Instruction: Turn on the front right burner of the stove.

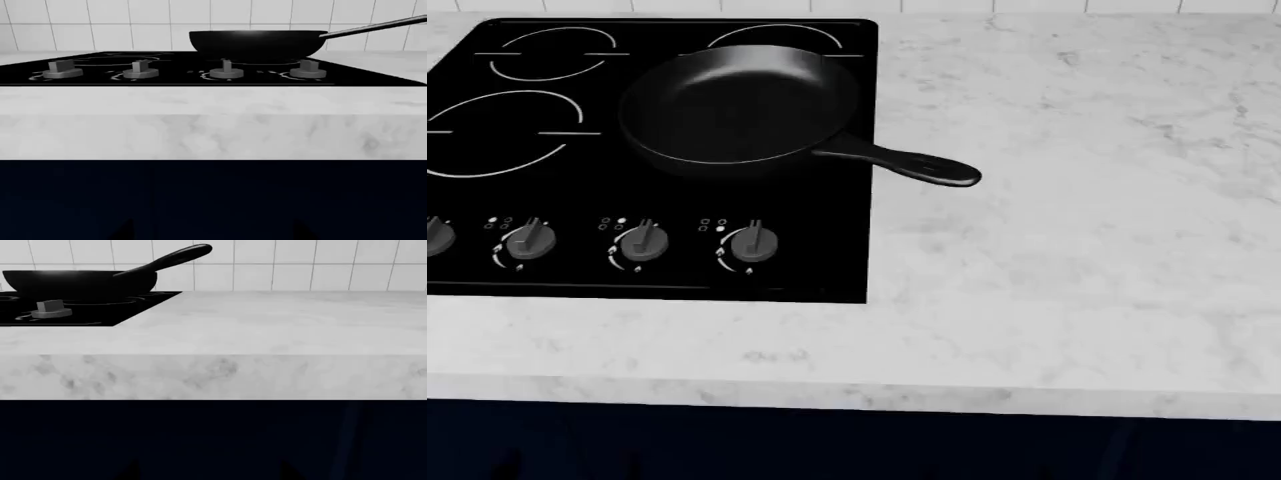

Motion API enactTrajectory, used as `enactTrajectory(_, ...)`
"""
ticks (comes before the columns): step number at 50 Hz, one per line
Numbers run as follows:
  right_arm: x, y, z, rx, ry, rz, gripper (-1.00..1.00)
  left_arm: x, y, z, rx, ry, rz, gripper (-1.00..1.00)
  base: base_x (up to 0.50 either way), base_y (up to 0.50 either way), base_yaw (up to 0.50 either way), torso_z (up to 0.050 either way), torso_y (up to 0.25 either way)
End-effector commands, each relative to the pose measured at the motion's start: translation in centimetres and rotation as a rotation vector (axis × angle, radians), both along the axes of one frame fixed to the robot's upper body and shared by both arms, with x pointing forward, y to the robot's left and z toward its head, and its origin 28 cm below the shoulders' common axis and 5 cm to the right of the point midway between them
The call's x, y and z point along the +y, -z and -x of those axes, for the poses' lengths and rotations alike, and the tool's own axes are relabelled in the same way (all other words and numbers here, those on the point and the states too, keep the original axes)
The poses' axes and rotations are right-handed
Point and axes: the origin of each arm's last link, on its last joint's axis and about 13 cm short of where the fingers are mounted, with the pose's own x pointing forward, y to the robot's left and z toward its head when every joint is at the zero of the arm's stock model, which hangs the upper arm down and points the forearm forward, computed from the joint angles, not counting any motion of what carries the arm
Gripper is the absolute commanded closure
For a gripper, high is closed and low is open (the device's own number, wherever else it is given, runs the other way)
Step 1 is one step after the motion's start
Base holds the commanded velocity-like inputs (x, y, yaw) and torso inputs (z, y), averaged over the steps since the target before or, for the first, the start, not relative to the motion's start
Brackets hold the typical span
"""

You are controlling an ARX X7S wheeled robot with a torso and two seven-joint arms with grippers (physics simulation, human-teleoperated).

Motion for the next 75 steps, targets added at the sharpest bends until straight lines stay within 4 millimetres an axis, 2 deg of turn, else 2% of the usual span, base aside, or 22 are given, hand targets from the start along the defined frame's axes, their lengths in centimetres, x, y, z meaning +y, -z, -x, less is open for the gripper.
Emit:
enactTrajectory(1, -0.2, 0.0, 0.0, 0.0, 0.0, 0.0, -1.0, 0.0, 0.0, 0.0, 0.0, 0.0, -0.01, -1.0, 0.0, 0.0, 0.0, 0.0, 0.0)
enactTrajectory(19, 0.0, 0.1, 0.0, -0.003, 0.002, 0.013, -1.0, -0.1, -0.3, 0.2, -0.019, 0.016, 0.014, -1.0, 0.0, 0.0, 0.0, 0.0, 0.0)
enactTrajectory(20, 0.1, 0.1, 0.0, -0.002, 0.001, 0.016, -1.0, -0.2, -0.5, 0.4, -0.058, 0.051, 0.042, -1.0, 0.0, 0.0, 0.0, 0.018, 0.0)
enactTrajectory(23, 0.0, 0.1, 0.0, -0.003, 0.004, 0.014, -1.0, -0.4, -0.3, 0.6, -0.035, 0.128, 0.041, -1.0, 0.0, 0.0, 0.0, 0.05, 0.0)
enactTrajectory(57, 0.0, 0.1, 0.1, -0.015, 0.012, 0.018, -1.0, -0.4, -0.3, 0.5, -0.05, 0.116, 0.041, -1.0, 0.0, 0.0, 0.0, 0.05, 0.0)
enactTrajectory(60, 0.1, -0.1, 0.2, -0.024, 0.007, 0.036, -1.0, -0.4, -0.3, 0.5, -0.049, 0.07, 0.017, -1.0, 0.0, 0.0, 0.0, 0.041, 0.0)
enactTrajectory(61, 0.1, -0.2, 0.3, -0.029, -0.003, 0.047, -1.0, -0.4, -0.8, 0.9, -0.078, 0.114, 0.042, -1.0, 0.0, 0.0, 0.0, 0.0, 0.0)
enactTrajectory(63, 0.1, -0.6, 0.5, -0.042, -0.022, 0.005, -1.0, -0.1, -0.9, 0.7, -0.065, 0.066, 0.029, -1.0, 0.0, 0.0, 0.0, 0.0, 0.0)
enactTrajectory(64, 0.0, -1.0, 0.6, -0.05, -0.013, 0.055, -1.0, -0.1, -1.2, 0.6, -0.068, 0.067, 0.032, -1.0, 0.0, 0.0, 0.0, 0.0, 0.0)
enactTrajectory(67, 0.1, -1.7, 0.5, -0.062, -0.006, 0.042, -1.0, 0.1, -1.6, 0.5, -0.073, 0.06, 0.047, -1.0, 0.0, 0.0, 0.0, 0.0, 0.0)
enactTrajectory(70, 0.1, -2.7, 0.4, -0.079, -0.011, 0.04, -1.0, 0.5, -3.6, 0.4, -0.118, 0.045, 0.053, -1.0, 0.0, 0.0, 0.0, 0.0, 0.0)
enactTrajectory(75, -0.1, -3.4, 0.7, -0.09, -0.005, 0.052, -1.0, 0.7, -4.4, 0.3, -0.142, 0.025, 0.052, -1.0, 0.0, 0.0, 0.0, 0.0, 0.0)
